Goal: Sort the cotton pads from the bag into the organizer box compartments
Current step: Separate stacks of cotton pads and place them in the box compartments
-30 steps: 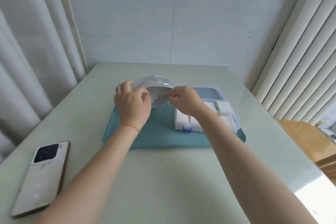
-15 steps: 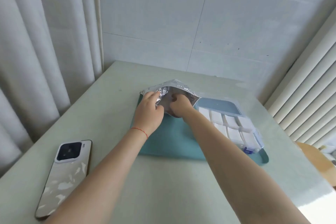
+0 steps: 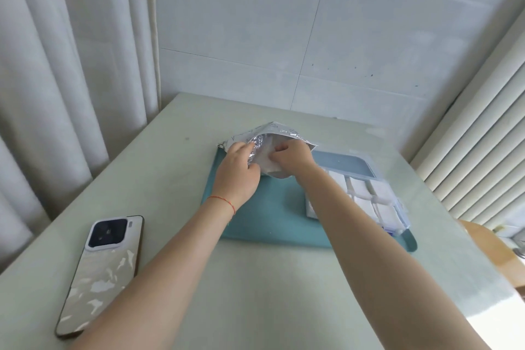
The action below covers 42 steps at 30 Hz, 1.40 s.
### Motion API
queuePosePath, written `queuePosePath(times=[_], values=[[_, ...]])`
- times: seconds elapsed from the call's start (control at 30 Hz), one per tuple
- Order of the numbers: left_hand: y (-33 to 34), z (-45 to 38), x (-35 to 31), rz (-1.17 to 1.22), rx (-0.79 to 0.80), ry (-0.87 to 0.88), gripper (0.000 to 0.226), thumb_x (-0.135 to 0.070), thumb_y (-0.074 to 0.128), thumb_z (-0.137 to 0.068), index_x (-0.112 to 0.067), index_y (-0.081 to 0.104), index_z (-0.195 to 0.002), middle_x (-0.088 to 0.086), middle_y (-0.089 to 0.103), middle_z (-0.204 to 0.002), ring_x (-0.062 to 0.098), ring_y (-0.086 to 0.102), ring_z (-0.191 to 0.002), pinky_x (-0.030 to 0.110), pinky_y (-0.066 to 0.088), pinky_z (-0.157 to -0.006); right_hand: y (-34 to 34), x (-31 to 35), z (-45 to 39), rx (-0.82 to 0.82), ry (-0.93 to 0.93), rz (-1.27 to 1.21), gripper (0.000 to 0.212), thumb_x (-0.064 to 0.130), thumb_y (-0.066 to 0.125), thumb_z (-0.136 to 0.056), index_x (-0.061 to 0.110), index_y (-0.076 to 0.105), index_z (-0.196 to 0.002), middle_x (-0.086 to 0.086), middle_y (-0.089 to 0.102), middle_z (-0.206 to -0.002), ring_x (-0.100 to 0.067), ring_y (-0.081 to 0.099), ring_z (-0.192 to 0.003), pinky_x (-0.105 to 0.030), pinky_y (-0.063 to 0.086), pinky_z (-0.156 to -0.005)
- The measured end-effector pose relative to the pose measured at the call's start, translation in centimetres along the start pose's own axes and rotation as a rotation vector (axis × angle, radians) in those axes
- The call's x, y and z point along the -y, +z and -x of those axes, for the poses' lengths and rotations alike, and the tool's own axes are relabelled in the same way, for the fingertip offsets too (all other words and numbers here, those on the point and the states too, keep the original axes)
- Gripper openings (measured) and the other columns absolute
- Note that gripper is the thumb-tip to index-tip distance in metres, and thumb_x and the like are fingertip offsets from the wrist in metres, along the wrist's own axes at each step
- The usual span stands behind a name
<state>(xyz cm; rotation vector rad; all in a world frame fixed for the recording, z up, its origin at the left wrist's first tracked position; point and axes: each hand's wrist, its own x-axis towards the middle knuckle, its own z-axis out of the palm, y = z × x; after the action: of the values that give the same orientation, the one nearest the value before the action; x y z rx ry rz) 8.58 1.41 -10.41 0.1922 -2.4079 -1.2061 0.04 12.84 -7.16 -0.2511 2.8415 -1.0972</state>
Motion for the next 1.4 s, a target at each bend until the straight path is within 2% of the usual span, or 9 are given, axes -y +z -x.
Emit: queuePosePath(times=[0.1, 0.27, 0.4, 0.53, 0.67, 0.9, 1.07, 1.23, 1.4], values=[[0.0, 0.1, -0.1, -0.024, -0.013, 0.003, 0.045, -0.005, 0.049, -0.09, -0.009, 0.056, -0.134, 0.01, 0.047, -0.134, 0.026, 0.045, -0.124, 0.019, 0.029, -0.097, -2.7, -1.0, 1.5, -0.019, -0.004, -0.128, 0.013, 0.007, 0.058, -0.084, 0.013, 0.056, -0.072, -0.004, 0.036, -0.064, -0.022, 0.029, -0.063, -0.025, 0.023, -0.055], [0.3, 0.7, -2.2, -0.006, -0.266, 0.15, 0.028, -0.022, 0.049, -0.083, -0.013, 0.074, -0.093, 0.004, 0.058, -0.104, 0.024, 0.051, -0.103, 0.02, 0.032, -0.086, -7.6, -2.5, 5.4, 0.136, -0.069, -0.137, 0.012, 0.016, 0.069, -0.086, 0.017, 0.066, -0.075, -0.001, 0.05, -0.068, -0.016, 0.039, -0.061, -0.022, 0.031, -0.053], [0.8, 0.8, -4.5, 0.224, -0.056, 0.032, 0.015, -0.02, 0.059, -0.09, -0.02, 0.069, -0.101, -0.005, 0.062, -0.104, 0.012, 0.058, -0.097, 0.012, 0.038, -0.077, -9.3, -3.9, 6.4, 0.216, -0.128, -0.162, 0.016, 0.014, 0.07, -0.085, 0.02, 0.068, -0.071, 0.01, 0.055, -0.059, -0.006, 0.043, -0.05, -0.019, 0.034, -0.052], [2.0, 1.0, -5.7, 0.502, 0.113, -0.241, 0.03, -0.035, 0.067, -0.079, -0.026, 0.061, -0.107, -0.008, 0.064, -0.105, 0.011, 0.062, -0.093, 0.027, 0.05, -0.079, -10.3, -5.7, 6.3, 0.248, -0.14, -0.238, 0.015, 0.013, 0.069, -0.085, 0.021, 0.072, -0.072, 0.007, 0.058, -0.064, -0.015, 0.042, -0.063, -0.022, 0.034, -0.055], [2.4, 1.0, -6.3, 0.802, 0.344, -0.381, 0.019, -0.02, 0.067, -0.089, -0.011, 0.067, -0.106, 0.009, 0.07, -0.096, 0.024, 0.065, -0.083, 0.037, 0.059, -0.072, -10.8, -6.8, 6.0, 0.268, -0.147, -0.312, 0.007, 0.008, 0.067, -0.087, 0.01, 0.073, -0.085, 0.003, 0.059, -0.068, -0.01, 0.045, -0.057, -0.021, 0.036, -0.056], [3.9, 0.5, -6.7, 0.751, 0.248, -0.429, 0.008, -0.011, 0.062, -0.095, -0.009, 0.068, -0.09, 0.011, 0.07, -0.083, 0.022, 0.068, -0.064, 0.029, 0.058, -0.054, -11.0, -8.3, 5.3, 0.199, -0.152, -0.467, 0.006, 0.009, 0.07, -0.088, 0.004, 0.067, -0.089, -0.006, 0.065, -0.067, -0.018, 0.054, -0.053, -0.028, 0.041, -0.052], [3.7, 0.3, -6.4, 0.679, 0.386, -0.413, 0.011, -0.013, 0.061, -0.096, -0.006, 0.068, -0.096, 0.015, 0.074, -0.09, 0.027, 0.073, -0.07, 0.03, 0.058, -0.054, -12.1, -8.4, 5.4, 0.192, -0.207, -0.46, 0.008, 0.009, 0.072, -0.087, 0.006, 0.066, -0.085, -0.005, 0.06, -0.059, -0.018, 0.044, -0.044, -0.025, 0.034, -0.043], [4.1, 0.5, -6.8, 0.732, 0.511, -0.402, 0.018, -0.02, 0.061, -0.095, -0.005, 0.068, -0.104, 0.011, 0.072, -0.088, 0.02, 0.069, -0.071, 0.03, 0.057, -0.054, -11.7, -7.9, 5.6, 0.218, -0.213, -0.354, 0.015, 0.001, 0.071, -0.085, 0.007, 0.068, -0.098, -0.004, 0.064, -0.081, -0.017, 0.052, -0.05, -0.025, 0.042, -0.05], [4.1, 0.4, -6.4, 0.75, 0.379, -0.393, 0.008, -0.011, 0.061, -0.094, -0.009, 0.068, -0.093, 0.008, 0.071, -0.083, 0.016, 0.068, -0.066, 0.027, 0.057, -0.053, -11.6, -7.9, 5.5, 0.212, -0.203, -0.357, 0.031, -0.001, 0.071, -0.082, 0.017, 0.065, -0.107, 0.0, 0.063, -0.076, -0.014, 0.056, -0.06, -0.022, 0.045, -0.059]])
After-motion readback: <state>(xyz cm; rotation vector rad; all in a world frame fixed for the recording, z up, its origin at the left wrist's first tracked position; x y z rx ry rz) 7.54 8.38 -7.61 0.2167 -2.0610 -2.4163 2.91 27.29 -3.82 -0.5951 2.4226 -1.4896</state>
